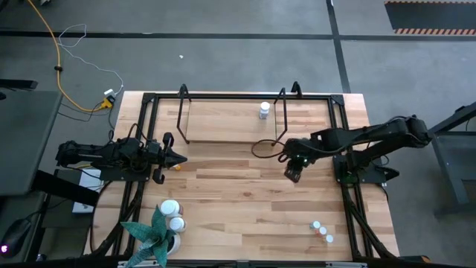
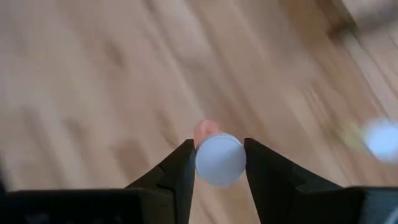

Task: Pick and place medicine bottles onto shelf by color
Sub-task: Put the top right pink pill bottle on the shelf

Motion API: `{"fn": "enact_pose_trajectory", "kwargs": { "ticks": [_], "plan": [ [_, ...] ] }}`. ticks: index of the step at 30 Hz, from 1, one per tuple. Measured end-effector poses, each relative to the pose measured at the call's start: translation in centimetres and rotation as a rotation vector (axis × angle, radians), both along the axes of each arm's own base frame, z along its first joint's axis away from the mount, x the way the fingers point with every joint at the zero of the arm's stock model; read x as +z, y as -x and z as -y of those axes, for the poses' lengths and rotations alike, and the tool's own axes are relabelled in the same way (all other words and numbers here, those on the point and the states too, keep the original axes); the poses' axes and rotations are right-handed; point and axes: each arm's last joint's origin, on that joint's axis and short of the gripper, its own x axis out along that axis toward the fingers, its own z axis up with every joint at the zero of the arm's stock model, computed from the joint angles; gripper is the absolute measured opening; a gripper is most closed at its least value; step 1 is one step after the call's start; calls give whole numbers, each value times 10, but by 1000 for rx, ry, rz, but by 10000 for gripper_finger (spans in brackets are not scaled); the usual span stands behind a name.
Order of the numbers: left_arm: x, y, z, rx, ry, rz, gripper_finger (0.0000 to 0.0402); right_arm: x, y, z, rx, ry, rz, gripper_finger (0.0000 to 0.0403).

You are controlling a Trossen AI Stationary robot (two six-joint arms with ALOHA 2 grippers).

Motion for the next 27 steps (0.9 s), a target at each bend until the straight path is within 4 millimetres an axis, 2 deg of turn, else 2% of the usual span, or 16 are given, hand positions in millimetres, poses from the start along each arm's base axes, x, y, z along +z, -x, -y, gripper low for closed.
{"fn": "enact_pose_trajectory", "kwargs": {
  "ticks": [3, 6, 12, 19, 23, 27],
  "plan": [
    [0, 0, 0, 0, 0, 0, 3, 22, -16, -10, 61, 29, 125, 121],
    [0, 0, 0, 0, 0, 0, 3, 42, -36, -14, 84, 94, 174, 121],
    [0, 0, 0, 0, 0, 0, 3, 70, -82, -1, 89, 255, 90, 121],
    [0, 0, 0, 0, 0, 0, 3, 70, -124, 57, -36, 375, -111, 121],
    [0, 0, 0, 0, 0, 0, 3, 56, -133, 96, -125, 368, -207, 121],
    [0, 0, 0, 0, 0, 0, 3, 40, -135, 128, -210, 347, -267, 121]
  ]
}}
